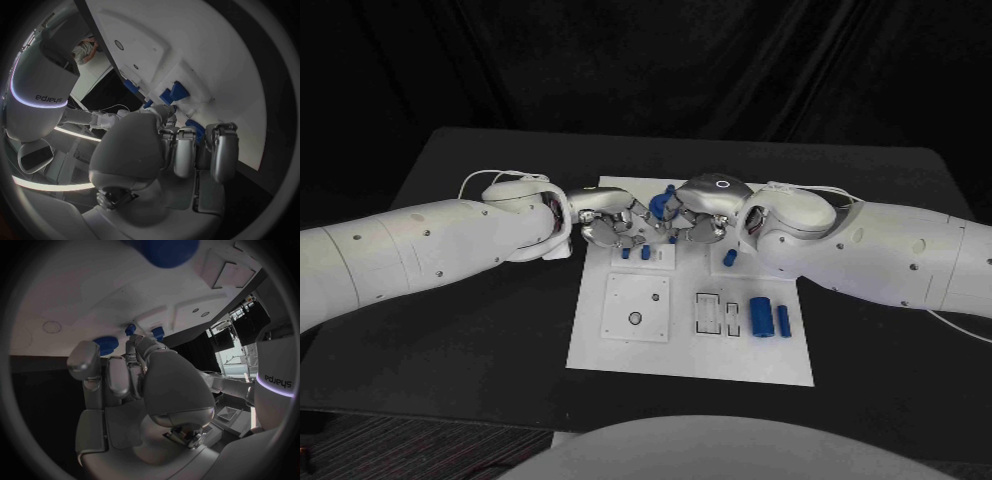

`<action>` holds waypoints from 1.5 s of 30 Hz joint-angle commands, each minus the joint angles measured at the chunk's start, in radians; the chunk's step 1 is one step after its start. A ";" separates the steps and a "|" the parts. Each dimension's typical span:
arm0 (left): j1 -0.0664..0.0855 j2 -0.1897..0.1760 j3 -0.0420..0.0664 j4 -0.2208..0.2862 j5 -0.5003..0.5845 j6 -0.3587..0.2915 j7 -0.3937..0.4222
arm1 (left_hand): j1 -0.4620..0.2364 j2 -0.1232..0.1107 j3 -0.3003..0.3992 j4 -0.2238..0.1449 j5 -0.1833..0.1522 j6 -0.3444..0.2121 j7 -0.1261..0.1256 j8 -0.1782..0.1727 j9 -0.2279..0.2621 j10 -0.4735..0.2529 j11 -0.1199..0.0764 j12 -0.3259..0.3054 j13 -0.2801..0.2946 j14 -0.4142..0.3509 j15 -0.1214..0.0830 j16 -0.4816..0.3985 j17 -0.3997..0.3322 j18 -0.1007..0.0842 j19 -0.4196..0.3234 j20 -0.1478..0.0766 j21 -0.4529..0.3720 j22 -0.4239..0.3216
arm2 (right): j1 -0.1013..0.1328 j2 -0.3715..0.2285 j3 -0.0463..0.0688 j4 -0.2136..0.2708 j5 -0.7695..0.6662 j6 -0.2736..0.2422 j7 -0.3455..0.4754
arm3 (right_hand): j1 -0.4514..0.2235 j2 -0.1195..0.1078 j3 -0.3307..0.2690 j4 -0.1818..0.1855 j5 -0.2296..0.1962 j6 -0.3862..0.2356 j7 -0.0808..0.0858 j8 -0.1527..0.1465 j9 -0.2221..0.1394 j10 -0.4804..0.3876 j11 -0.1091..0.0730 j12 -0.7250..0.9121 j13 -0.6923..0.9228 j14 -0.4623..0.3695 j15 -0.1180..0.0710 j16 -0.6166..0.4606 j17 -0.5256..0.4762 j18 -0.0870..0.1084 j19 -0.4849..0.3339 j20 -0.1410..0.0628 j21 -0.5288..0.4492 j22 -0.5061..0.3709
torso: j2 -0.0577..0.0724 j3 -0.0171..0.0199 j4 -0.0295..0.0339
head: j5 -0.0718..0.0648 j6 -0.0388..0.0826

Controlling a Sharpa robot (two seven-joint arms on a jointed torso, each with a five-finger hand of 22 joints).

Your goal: Assemble the parts on the task board

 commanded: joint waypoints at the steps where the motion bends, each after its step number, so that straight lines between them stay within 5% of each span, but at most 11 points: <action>1: -0.003 0.003 0.001 -0.002 0.001 0.019 -0.004 | -0.009 0.002 0.005 0.000 -0.003 -0.005 0.001 -0.004 -0.001 0.104 -0.008 0.002 0.261 0.107 -0.008 0.003 0.263 0.014 0.013 -0.006 -0.003 0.227 | 0.002 -0.002 0.001 0.005 -0.004 -0.013 -0.003 | -0.003 -0.005 0.001 0.005 0.000 -0.005 -0.003 -0.001 -0.001 0.004 0.004 -0.004 -0.001 0.034 0.002 -0.001 -0.001 -0.007 -0.003 -0.002 -0.001 0.127 | 0.000 -0.0002 0.0002 | 0.000 0.000; 17: -0.004 0.005 0.001 -0.010 0.001 0.024 -0.010 | -0.010 0.003 0.005 0.000 -0.004 -0.010 0.003 -0.005 -0.002 0.104 -0.008 0.002 0.261 0.107 -0.008 0.003 0.263 0.015 0.010 -0.006 -0.005 0.226 | 0.006 -0.004 0.001 0.006 -0.004 0.006 -0.018 | -0.004 -0.006 0.002 0.006 -0.001 -0.008 -0.002 -0.004 -0.003 0.000 0.005 -0.008 -0.007 0.033 0.002 -0.006 -0.007 -0.006 -0.004 -0.002 -0.007 0.126 | 0.000 -0.0004 0.0011 | 0.001 0.000; 23: -0.004 -0.002 0.001 -0.006 0.001 0.018 -0.009 | -0.010 0.003 0.005 0.000 -0.004 -0.010 0.003 -0.005 -0.002 0.104 -0.008 0.002 0.261 0.107 -0.008 0.003 0.263 0.015 0.010 -0.006 -0.005 0.226 | 0.027 -0.028 0.000 0.016 -0.004 0.041 -0.023 | -0.024 -0.019 0.003 0.024 -0.118 -0.094 0.026 -0.094 -0.056 0.000 0.026 -0.009 -0.009 0.036 0.018 0.005 0.006 -0.009 -0.002 0.010 0.008 0.129 | 0.000 -0.0004 0.0012 | 0.006 0.000; 26: -0.005 -0.005 0.001 -0.004 0.001 0.017 -0.008 | -0.010 0.003 0.006 0.000 -0.004 -0.010 0.003 -0.006 -0.002 0.104 -0.008 0.002 0.261 0.107 -0.008 0.003 0.263 0.015 0.010 -0.006 -0.005 0.225 | 0.042 -0.046 0.000 0.026 -0.004 0.075 -0.025 | -0.029 -0.032 -0.002 0.032 -0.158 -0.139 0.030 -0.142 -0.092 0.007 0.015 -0.002 -0.001 0.048 0.011 0.047 0.054 -0.018 0.014 0.008 0.079 0.144 | 0.000 -0.0006 0.0014 | 0.004 0.000; 29: -0.005 -0.007 0.001 -0.002 0.001 0.015 -0.008 | -0.010 0.003 0.006 0.000 -0.004 -0.010 0.003 -0.006 -0.002 0.104 -0.008 0.002 0.261 0.107 -0.008 0.003 0.263 0.015 0.010 -0.006 -0.005 0.225 | 0.053 -0.061 0.000 0.031 -0.004 0.106 -0.020 | -0.029 -0.038 -0.007 0.035 -0.168 -0.144 0.026 -0.155 -0.105 0.014 0.011 0.005 0.010 0.053 0.008 0.071 0.082 -0.023 0.022 0.006 0.114 0.151 | 0.000 -0.0004 0.0012 | 0.001 0.000; 37: -0.004 -0.008 0.001 -0.003 0.001 0.012 -0.007 | -0.010 0.004 0.006 -0.001 -0.003 -0.013 0.003 -0.006 -0.003 0.104 -0.008 0.002 0.261 0.107 -0.008 0.003 0.263 0.015 0.010 -0.006 -0.005 0.225 | 0.059 -0.054 0.000 0.005 -0.004 0.151 0.003 | 0.006 -0.041 0.011 0.021 -0.092 -0.114 0.023 -0.163 -0.129 0.006 0.006 -0.004 -0.002 0.048 0.004 0.072 0.078 -0.022 0.016 0.001 0.112 0.149 | 0.001 -0.0004 0.0013 | 0.002 0.000; 45: -0.004 -0.030 0.001 0.014 0.001 -0.038 0.030 | -0.010 0.005 0.010 -0.004 0.003 0.029 0.018 0.001 0.002 0.104 -0.006 0.002 0.261 0.107 -0.007 0.003 0.263 0.015 0.008 -0.007 -0.007 0.225 | 0.058 -0.033 0.000 -0.006 -0.004 0.135 0.023 | 0.016 -0.041 0.019 0.016 -0.087 -0.098 0.019 -0.160 -0.132 0.011 0.004 0.001 0.007 0.048 0.003 0.074 0.080 -0.024 0.017 0.000 0.123 0.151 | 0.001 -0.0013 0.0000 | -0.003 0.000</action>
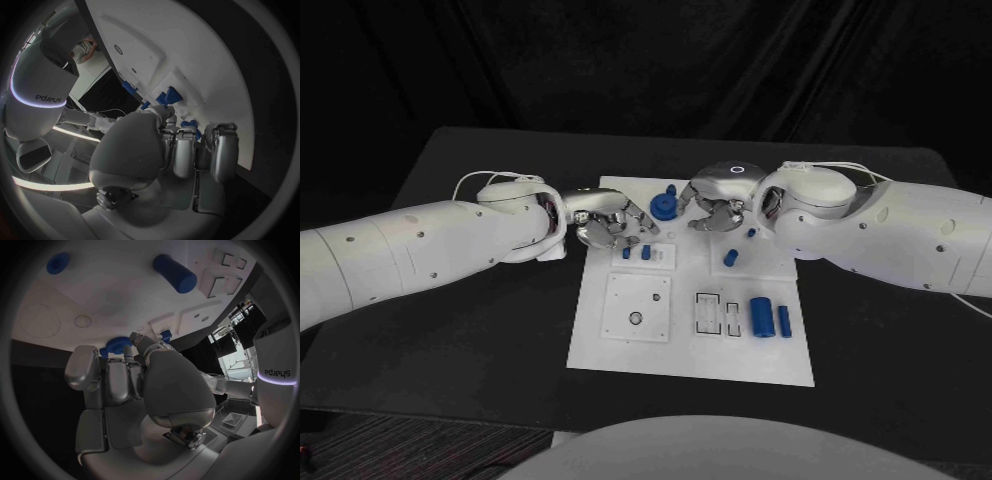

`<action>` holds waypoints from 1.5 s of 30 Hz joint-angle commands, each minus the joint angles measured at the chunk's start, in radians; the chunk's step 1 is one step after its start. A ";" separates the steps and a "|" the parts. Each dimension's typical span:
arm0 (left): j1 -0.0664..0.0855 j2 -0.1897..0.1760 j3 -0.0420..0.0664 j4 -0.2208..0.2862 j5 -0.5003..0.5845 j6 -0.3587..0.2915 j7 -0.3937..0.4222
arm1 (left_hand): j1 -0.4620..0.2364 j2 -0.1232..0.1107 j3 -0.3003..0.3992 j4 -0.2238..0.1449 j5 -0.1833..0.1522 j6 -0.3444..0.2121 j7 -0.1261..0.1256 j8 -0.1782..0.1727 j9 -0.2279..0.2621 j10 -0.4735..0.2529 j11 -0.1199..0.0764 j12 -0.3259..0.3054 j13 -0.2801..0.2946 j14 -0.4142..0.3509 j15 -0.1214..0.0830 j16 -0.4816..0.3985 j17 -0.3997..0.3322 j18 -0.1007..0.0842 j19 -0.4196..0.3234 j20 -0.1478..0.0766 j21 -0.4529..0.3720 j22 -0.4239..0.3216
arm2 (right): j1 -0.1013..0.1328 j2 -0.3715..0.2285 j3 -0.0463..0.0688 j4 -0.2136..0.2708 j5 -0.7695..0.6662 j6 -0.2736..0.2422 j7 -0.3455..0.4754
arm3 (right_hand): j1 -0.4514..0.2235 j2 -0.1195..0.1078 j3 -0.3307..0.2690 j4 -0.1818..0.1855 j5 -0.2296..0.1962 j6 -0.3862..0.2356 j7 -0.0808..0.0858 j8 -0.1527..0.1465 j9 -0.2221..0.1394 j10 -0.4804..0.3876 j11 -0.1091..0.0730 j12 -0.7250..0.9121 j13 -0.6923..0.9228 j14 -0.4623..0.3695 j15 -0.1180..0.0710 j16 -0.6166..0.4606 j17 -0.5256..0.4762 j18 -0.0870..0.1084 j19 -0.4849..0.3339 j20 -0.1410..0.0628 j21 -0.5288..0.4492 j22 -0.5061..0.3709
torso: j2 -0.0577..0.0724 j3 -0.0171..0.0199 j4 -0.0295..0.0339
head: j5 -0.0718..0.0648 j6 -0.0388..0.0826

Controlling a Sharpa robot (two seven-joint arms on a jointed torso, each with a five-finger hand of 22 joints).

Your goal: Assemble the parts on the task board

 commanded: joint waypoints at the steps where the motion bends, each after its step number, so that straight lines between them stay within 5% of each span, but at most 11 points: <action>1: -0.001 -0.014 0.001 0.013 0.002 -0.057 0.049 | -0.007 0.001 0.007 -0.001 0.005 0.047 0.009 0.006 0.006 0.104 -0.003 0.002 0.260 0.104 -0.003 0.003 0.263 0.015 0.008 -0.007 -0.003 0.225 | -0.001 0.008 0.001 -0.002 -0.004 0.007 0.017 | 0.011 -0.003 0.008 -0.001 -0.008 0.008 -0.007 -0.005 -0.005 0.002 -0.010 0.004 0.006 0.049 -0.011 0.006 0.002 -0.008 0.005 -0.007 0.014 0.153 | 0.001 0.0004 -0.0006 | -0.004 0.000; 12: 0.007 -0.120 0.001 0.074 0.002 -0.297 0.181 | 0.000 -0.036 0.013 -0.019 -0.042 0.147 0.017 0.037 0.019 0.104 0.005 0.002 0.260 0.104 0.005 0.003 0.263 0.021 -0.014 0.001 -0.023 0.216 | -0.003 0.038 0.001 -0.017 -0.024 -0.042 0.039 | 0.010 -0.006 0.005 0.003 -0.050 0.006 -0.029 -0.016 -0.017 0.009 -0.025 0.010 0.015 0.050 -0.022 0.010 0.006 -0.010 0.008 -0.014 0.034 0.156 | 0.002 0.0021 0.0033 | -0.006 0.000; 20: 0.025 -0.162 0.001 0.027 -0.011 -0.471 0.211 | 0.066 -0.111 -0.028 -0.051 -0.209 0.210 0.011 0.053 0.021 -0.024 0.013 -0.110 0.146 0.094 0.012 -0.003 0.255 0.033 -0.062 0.007 -0.072 0.200 | -0.003 0.012 0.001 0.002 -0.032 -0.084 0.044 | 0.008 -0.005 0.002 0.007 -0.067 0.017 -0.029 -0.013 -0.019 0.011 -0.026 0.012 0.017 0.050 -0.024 0.011 0.007 -0.011 0.009 -0.018 0.039 0.157 | 0.000 -0.0002 0.0079 | 0.000 0.000; 21: 0.027 -0.163 0.001 0.020 -0.026 -0.482 0.207 | 0.072 -0.115 -0.030 -0.052 -0.215 0.215 0.010 0.054 0.021 -0.072 0.016 -0.154 0.107 0.102 0.015 0.002 0.262 0.032 -0.058 0.008 -0.069 0.201 | -0.003 0.006 0.001 0.007 -0.033 -0.089 0.044 | 0.008 -0.005 0.002 0.007 -0.068 0.019 -0.029 -0.012 -0.019 0.011 -0.026 0.011 0.016 0.050 -0.024 0.012 0.007 -0.011 0.009 -0.018 0.038 0.156 | 0.000 -0.0002 0.0084 | -0.001 0.000; 23: 0.031 -0.161 0.001 0.006 -0.074 -0.501 0.197 | 0.079 -0.125 -0.021 -0.036 -0.237 0.226 0.009 0.054 0.020 -0.428 0.037 -0.504 -0.183 0.102 0.023 0.001 0.262 0.033 -0.064 0.015 -0.076 0.199 | -0.003 -0.009 0.001 0.020 -0.033 -0.099 0.043 | 0.008 -0.003 0.002 0.009 -0.069 0.024 -0.029 -0.010 -0.019 0.011 -0.027 0.012 0.017 0.050 -0.025 0.012 0.008 -0.011 0.009 -0.018 0.039 0.157 | 0.000 -0.0003 0.0122 | -0.006 0.000; 24: 0.034 -0.158 0.001 -0.001 -0.106 -0.510 0.193 | 0.083 -0.129 -0.020 -0.029 -0.243 0.229 0.010 0.053 0.019 -0.443 0.042 -0.560 -0.230 0.100 0.027 0.001 0.260 0.034 -0.065 0.018 -0.078 0.199 | -0.003 -0.018 0.001 0.027 -0.033 -0.105 0.042 | 0.008 -0.003 0.002 0.009 -0.069 0.024 -0.029 -0.010 -0.019 0.011 -0.027 0.012 0.017 0.050 -0.025 0.012 0.008 -0.011 0.009 -0.018 0.039 0.157 | 0.000 -0.0002 0.0129 | -0.007 0.000; 25: 0.037 -0.154 0.001 -0.006 -0.139 -0.518 0.190 | 0.093 -0.153 -0.012 -0.013 -0.263 0.256 0.014 0.060 0.022 -0.576 0.044 -0.831 -0.450 0.046 0.028 -0.036 0.208 0.032 -0.056 0.022 -0.073 0.201 | -0.003 -0.028 0.001 0.035 -0.033 -0.110 0.041 | 0.008 -0.003 0.002 0.009 -0.070 0.026 -0.028 -0.010 -0.019 0.012 -0.027 0.012 0.018 0.050 -0.025 0.012 0.007 -0.011 0.009 -0.018 0.040 0.157 | 0.000 -0.0004 0.0131 | -0.008 0.000; 30: 0.053 -0.134 0.001 -0.019 -0.277 -0.543 0.188 | 0.109 -0.158 -0.027 0.028 -0.277 0.248 -0.024 0.033 0.013 -0.597 0.010 -1.128 -0.699 0.014 0.012 -0.071 0.158 0.032 -0.052 0.033 -0.080 0.200 | -0.002 -0.072 0.001 0.070 -0.033 -0.122 0.032 | 0.005 -0.003 0.000 0.012 -0.073 0.031 -0.025 -0.008 -0.019 0.012 -0.025 0.012 0.017 0.050 -0.024 0.012 0.007 -0.011 0.009 -0.019 0.042 0.157 | -0.001 -0.0017 0.0138 | -0.011 0.000; 33: 0.061 -0.118 0.001 -0.027 -0.318 -0.546 0.190 | 0.120 -0.158 -0.039 0.038 -0.277 0.251 -0.035 0.020 0.011 -0.603 -0.004 -1.206 -0.779 -0.012 0.005 -0.100 0.119 0.035 -0.064 0.042 -0.099 0.195 | -0.002 -0.089 0.001 0.085 -0.034 -0.119 0.025 | 0.005 -0.002 -0.001 0.013 -0.074 0.035 -0.024 -0.007 -0.019 0.012 -0.024 0.012 0.017 0.050 -0.023 0.013 0.008 -0.011 0.009 -0.018 0.042 0.157 | -0.001 -0.0025 0.0101 | -0.009 0.000; 40: 0.069 -0.087 0.001 -0.049 -0.353 -0.525 0.167 | 0.124 -0.136 -0.063 0.036 -0.264 0.257 -0.024 0.012 0.011 -0.522 0.007 -1.184 -0.801 -0.013 0.003 -0.104 0.110 0.037 -0.065 0.050 -0.108 0.194 | -0.002 -0.089 0.000 0.090 -0.042 -0.098 0.014 | 0.019 -0.004 0.003 0.007 -0.064 0.034 -0.027 -0.011 -0.024 0.014 -0.025 0.014 0.021 0.051 -0.024 0.018 0.014 -0.013 0.011 -0.019 0.054 0.159 | 0.000 -0.0035 0.0031 | -0.015 0.000; 45: 0.070 -0.095 0.001 -0.044 -0.358 -0.509 0.147 | 0.117 -0.120 -0.100 0.031 -0.258 0.258 -0.029 0.005 0.009 -0.528 0.011 -0.959 -0.615 -0.008 0.005 -0.097 0.114 0.035 -0.058 0.053 -0.104 0.197 | -0.002 -0.053 0.001 0.060 -0.070 -0.084 0.017 | 0.022 -0.010 -0.001 0.009 -0.086 0.015 -0.041 -0.027 -0.038 0.018 -0.035 0.017 0.025 0.054 -0.030 0.027 0.023 -0.016 0.015 -0.023 0.078 0.164 | 0.000 0.0004 -0.0035 | -0.006 0.000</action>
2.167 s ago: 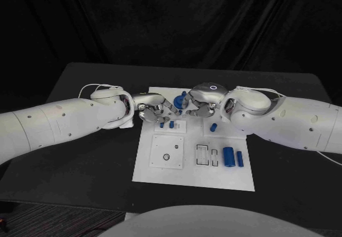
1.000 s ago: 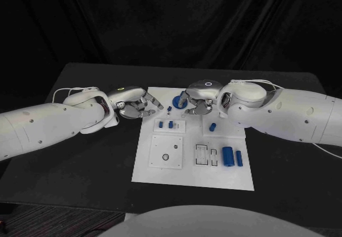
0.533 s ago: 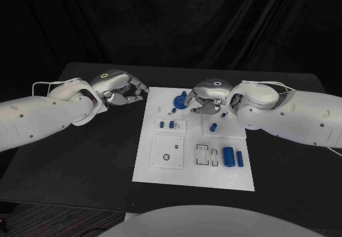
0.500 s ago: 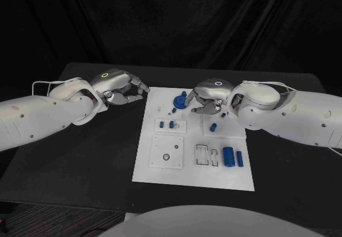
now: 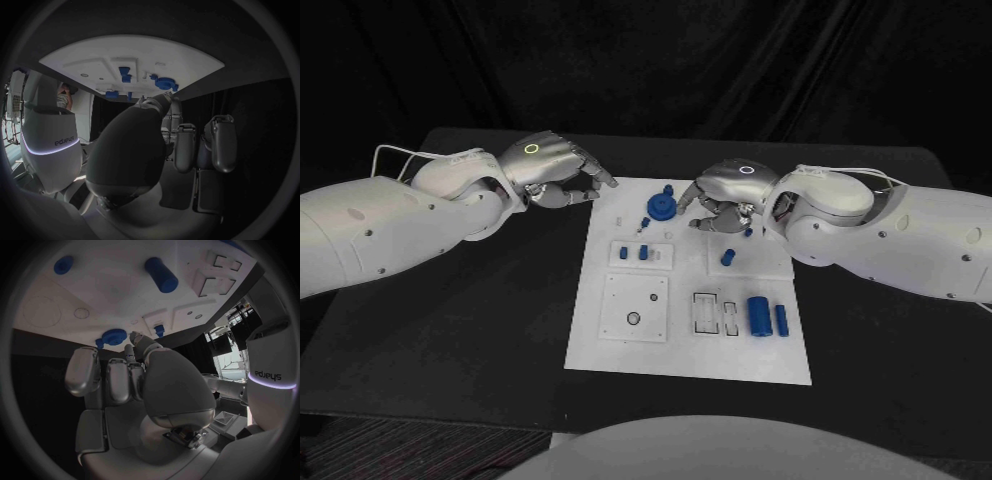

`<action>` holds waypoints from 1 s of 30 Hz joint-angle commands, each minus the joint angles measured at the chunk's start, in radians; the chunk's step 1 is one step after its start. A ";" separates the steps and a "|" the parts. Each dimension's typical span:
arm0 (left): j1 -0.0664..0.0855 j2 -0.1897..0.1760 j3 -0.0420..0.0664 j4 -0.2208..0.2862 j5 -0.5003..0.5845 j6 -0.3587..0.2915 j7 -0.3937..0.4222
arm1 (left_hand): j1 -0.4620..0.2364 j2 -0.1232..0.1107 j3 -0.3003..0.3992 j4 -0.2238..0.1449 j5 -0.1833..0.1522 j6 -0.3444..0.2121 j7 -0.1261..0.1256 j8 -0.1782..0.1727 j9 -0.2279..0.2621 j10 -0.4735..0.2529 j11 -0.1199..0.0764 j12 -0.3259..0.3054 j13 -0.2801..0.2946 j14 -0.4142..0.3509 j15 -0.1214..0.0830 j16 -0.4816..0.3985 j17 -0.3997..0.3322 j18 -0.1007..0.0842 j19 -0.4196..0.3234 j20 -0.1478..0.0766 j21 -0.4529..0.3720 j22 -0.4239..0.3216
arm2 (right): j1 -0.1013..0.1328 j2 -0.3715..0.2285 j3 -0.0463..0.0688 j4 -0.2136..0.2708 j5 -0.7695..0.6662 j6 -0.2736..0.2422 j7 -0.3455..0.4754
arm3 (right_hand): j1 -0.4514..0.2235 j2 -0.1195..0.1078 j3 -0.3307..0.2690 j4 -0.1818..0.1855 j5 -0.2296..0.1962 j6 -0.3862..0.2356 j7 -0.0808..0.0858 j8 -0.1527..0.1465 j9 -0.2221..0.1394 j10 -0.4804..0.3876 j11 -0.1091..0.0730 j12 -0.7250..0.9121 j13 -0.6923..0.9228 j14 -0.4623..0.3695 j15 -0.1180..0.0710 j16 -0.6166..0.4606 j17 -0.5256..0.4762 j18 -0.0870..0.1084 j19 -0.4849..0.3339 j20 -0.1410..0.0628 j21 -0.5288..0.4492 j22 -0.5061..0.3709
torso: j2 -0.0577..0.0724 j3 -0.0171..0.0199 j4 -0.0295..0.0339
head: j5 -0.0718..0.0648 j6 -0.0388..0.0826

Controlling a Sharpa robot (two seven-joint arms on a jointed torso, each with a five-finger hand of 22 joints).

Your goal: Assemble the parts on the task board

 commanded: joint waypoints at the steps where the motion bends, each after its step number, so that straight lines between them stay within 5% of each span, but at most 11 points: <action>1: 0.003 -0.009 0.001 0.007 -0.040 0.004 -0.020 | -0.013 0.005 -0.013 0.007 0.000 -0.001 -0.005 -0.004 -0.002 -0.036 0.007 0.118 0.106 0.007 0.002 0.008 0.118 0.003 0.006 0.007 0.004 0.198 | 0.000 0.023 0.001 -0.023 -0.038 0.005 -0.015 | 0.009 -0.005 -0.001 0.002 -0.015 -0.011 -0.011 -0.012 -0.009 0.001 -0.010 0.005 0.020 0.053 -0.011 0.004 0.001 -0.017 0.011 -0.009 0.006 0.163 | 0.001 0.0030 -0.0070 | 0.008 0.000; 3: 0.003 -0.020 0.001 0.017 -0.031 0.004 -0.028 | -0.023 0.007 -0.020 0.015 0.000 -0.007 -0.006 -0.005 -0.003 -0.062 0.013 0.211 0.185 0.021 0.005 0.022 0.136 0.000 0.016 0.007 0.013 0.202 | 0.000 0.045 0.001 -0.044 -0.049 0.006 -0.007 | 0.010 -0.006 -0.001 0.003 -0.018 -0.015 -0.013 -0.016 -0.013 0.001 -0.012 0.005 0.021 0.053 -0.012 0.005 0.002 -0.017 0.011 -0.010 0.008 0.163 | 0.001 0.0038 -0.0121 | 0.014 0.000; 6: 0.002 -0.038 0.001 0.034 0.008 0.005 -0.036 | -0.022 0.015 -0.022 0.015 0.010 -0.004 -0.003 -0.004 -0.002 0.058 0.018 0.472 0.415 0.047 0.008 0.048 0.172 -0.004 0.032 0.005 0.033 0.208 | -0.001 0.081 0.001 -0.078 -0.073 0.007 0.004 | 0.012 -0.006 -0.001 0.002 -0.019 -0.016 -0.016 -0.017 -0.015 0.001 -0.013 0.005 0.021 0.053 -0.013 0.005 0.002 -0.017 0.011 -0.010 0.011 0.164 | 0.002 0.0048 -0.0212 | 0.023 0.000; 9: 0.001 -0.054 0.001 0.047 0.038 0.003 -0.042 | -0.023 0.019 -0.021 0.015 0.017 -0.002 0.012 -0.004 -0.002 0.117 0.026 0.568 0.499 0.076 0.017 0.074 0.212 -0.005 0.038 -0.010 0.039 0.210 | -0.002 0.112 0.001 -0.107 -0.086 0.009 0.013 | 0.015 -0.005 0.000 0.002 -0.017 -0.015 -0.019 -0.018 -0.017 0.001 -0.016 0.005 0.021 0.053 -0.014 0.006 0.003 -0.018 0.011 -0.011 0.013 0.164 | 0.002 0.0049 -0.0192 | 0.024 0.000; 15: 0.000 -0.086 0.000 0.070 0.061 0.004 -0.060 | -0.019 0.021 -0.019 0.012 0.024 -0.001 0.015 -0.003 -0.001 0.199 0.028 0.667 0.587 0.093 0.018 0.088 0.234 -0.007 0.044 -0.020 0.048 0.213 | -0.003 0.169 0.001 -0.160 -0.121 0.018 0.023 | 0.018 -0.007 0.000 0.001 -0.012 -0.016 -0.025 -0.021 -0.022 0.001 -0.020 0.005 0.021 0.053 -0.017 0.005 0.001 -0.018 0.011 -0.014 0.017 0.165 | 0.005 0.0069 -0.0103 | 0.017 0.000; 30: -0.002 -0.100 0.000 0.086 0.069 0.016 -0.072 | -0.014 0.030 -0.011 0.010 0.037 0.000 0.019 -0.003 -0.001 0.218 0.027 0.695 0.611 0.097 0.017 0.091 0.239 -0.007 0.045 -0.023 0.049 0.213 | -0.006 0.242 0.001 -0.226 -0.137 0.047 0.043 | 0.015 -0.009 -0.008 0.009 -0.054 -0.014 -0.041 -0.029 -0.036 0.001 -0.032 0.005 0.022 0.052 -0.027 0.006 0.000 -0.019 0.010 -0.022 0.025 0.166 | 0.008 0.0025 0.0101 | 0.001 0.000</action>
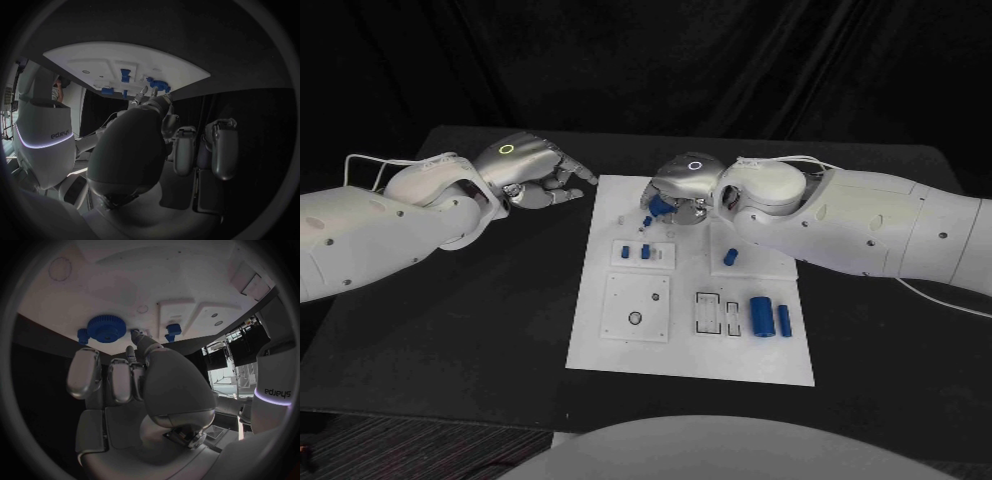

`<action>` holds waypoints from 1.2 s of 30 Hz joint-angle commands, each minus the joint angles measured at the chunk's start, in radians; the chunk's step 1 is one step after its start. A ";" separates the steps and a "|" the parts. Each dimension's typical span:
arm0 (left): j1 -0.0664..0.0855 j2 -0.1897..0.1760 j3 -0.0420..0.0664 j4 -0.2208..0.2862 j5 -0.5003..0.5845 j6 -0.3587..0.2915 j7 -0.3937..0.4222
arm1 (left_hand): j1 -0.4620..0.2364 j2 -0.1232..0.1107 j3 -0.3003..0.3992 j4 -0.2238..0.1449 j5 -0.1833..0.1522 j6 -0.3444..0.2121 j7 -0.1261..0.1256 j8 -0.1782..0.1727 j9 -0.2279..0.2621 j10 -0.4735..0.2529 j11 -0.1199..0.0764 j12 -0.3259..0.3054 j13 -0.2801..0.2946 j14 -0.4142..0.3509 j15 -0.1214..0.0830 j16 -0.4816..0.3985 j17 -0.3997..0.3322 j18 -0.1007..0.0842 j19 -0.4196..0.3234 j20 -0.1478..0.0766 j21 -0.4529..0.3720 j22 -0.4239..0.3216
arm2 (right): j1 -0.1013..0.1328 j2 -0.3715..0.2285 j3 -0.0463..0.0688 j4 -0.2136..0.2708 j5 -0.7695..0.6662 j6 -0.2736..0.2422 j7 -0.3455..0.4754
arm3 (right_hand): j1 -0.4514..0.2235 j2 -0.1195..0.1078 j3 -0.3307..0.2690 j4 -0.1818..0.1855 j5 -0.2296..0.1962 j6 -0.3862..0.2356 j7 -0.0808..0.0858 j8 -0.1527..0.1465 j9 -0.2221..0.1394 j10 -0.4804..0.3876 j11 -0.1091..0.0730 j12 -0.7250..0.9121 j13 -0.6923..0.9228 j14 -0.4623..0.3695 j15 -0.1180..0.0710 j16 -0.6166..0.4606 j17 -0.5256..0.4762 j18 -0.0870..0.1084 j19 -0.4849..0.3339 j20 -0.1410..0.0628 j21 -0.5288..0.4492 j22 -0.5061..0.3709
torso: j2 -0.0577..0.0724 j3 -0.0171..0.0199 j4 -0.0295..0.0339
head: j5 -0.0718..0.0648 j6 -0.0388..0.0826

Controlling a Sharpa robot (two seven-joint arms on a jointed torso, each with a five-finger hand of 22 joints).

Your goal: Assemble the parts on the task board

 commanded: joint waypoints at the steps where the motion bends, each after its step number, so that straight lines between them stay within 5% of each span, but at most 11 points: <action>1: -0.001 0.000 0.001 0.004 0.013 0.009 -0.004 | -0.003 0.011 0.004 0.000 0.007 -0.002 0.006 -0.002 0.000 0.014 0.000 0.011 0.008 0.085 0.004 0.005 0.240 -0.008 0.001 -0.007 0.005 0.213 | -0.004 0.009 0.000 -0.008 -0.021 0.018 0.014 | 0.009 -0.003 -0.003 0.004 -0.010 0.003 -0.009 -0.004 -0.002 -0.002 -0.008 0.005 0.022 0.054 -0.006 0.006 -0.001 -0.019 0.007 -0.008 0.004 0.166 | 0.000 -0.0012 0.0040 | 0.001 0.000; 7: -0.002 -0.003 0.001 0.006 0.014 0.013 -0.006 | -0.003 0.012 0.005 0.000 0.009 -0.002 0.007 -0.002 0.000 0.021 0.000 0.017 0.013 0.086 0.004 0.006 0.241 -0.008 0.002 -0.007 0.006 0.213 | -0.011 0.029 0.000 -0.029 -0.022 0.025 0.019 | 0.017 0.001 -0.001 0.003 -0.013 0.013 -0.013 -0.001 -0.004 -0.002 -0.012 0.005 0.022 0.054 -0.009 0.007 0.001 -0.019 0.007 -0.010 0.006 0.166 | 0.001 -0.0035 0.0035 | 0.001 0.000; 16: -0.003 -0.004 0.001 0.007 0.014 0.019 -0.006 | -0.006 0.014 0.005 0.003 0.011 -0.002 0.008 -0.002 0.000 0.021 0.001 0.020 0.015 0.086 0.004 0.006 0.242 -0.008 0.002 -0.008 0.007 0.214 | -0.019 0.042 0.001 -0.049 -0.022 0.043 0.015 | 0.023 0.005 0.000 0.005 0.005 0.054 -0.015 0.013 -0.006 -0.004 -0.014 0.003 0.021 0.053 -0.011 0.006 -0.002 -0.019 0.005 -0.014 0.008 0.166 | 0.002 0.0001 0.0012 | 0.005 0.000; 26: -0.005 0.000 0.001 0.006 0.065 0.032 0.002 | -0.008 0.024 0.013 0.007 0.028 0.000 0.014 -0.001 0.000 0.021 0.000 0.024 0.019 0.088 0.003 0.007 0.244 -0.008 0.003 -0.009 0.008 0.214 | -0.022 0.044 0.001 -0.057 -0.022 0.093 -0.025 | 0.048 0.004 0.023 -0.012 0.104 0.109 0.003 0.015 -0.013 -0.008 -0.002 0.000 0.018 0.052 -0.004 0.005 -0.004 -0.020 0.002 -0.010 0.011 0.166 | 0.001 0.0001 -0.0003 | 0.003 0.000; 36: -0.009 0.010 0.001 0.003 0.146 0.050 0.017 | -0.004 0.026 0.020 0.005 0.047 -0.002 0.028 -0.002 0.000 0.020 0.001 0.026 0.022 0.090 0.002 0.009 0.247 -0.009 0.006 -0.012 0.012 0.215 | -0.030 0.041 0.001 -0.057 -0.022 0.064 -0.031 | 0.046 0.021 0.005 -0.023 0.062 0.233 0.010 0.075 0.041 -0.006 0.004 0.002 0.021 0.052 0.002 0.009 -0.002 -0.020 -0.001 -0.004 0.021 0.167 | 0.000 0.0004 -0.0010 | 0.008 0.000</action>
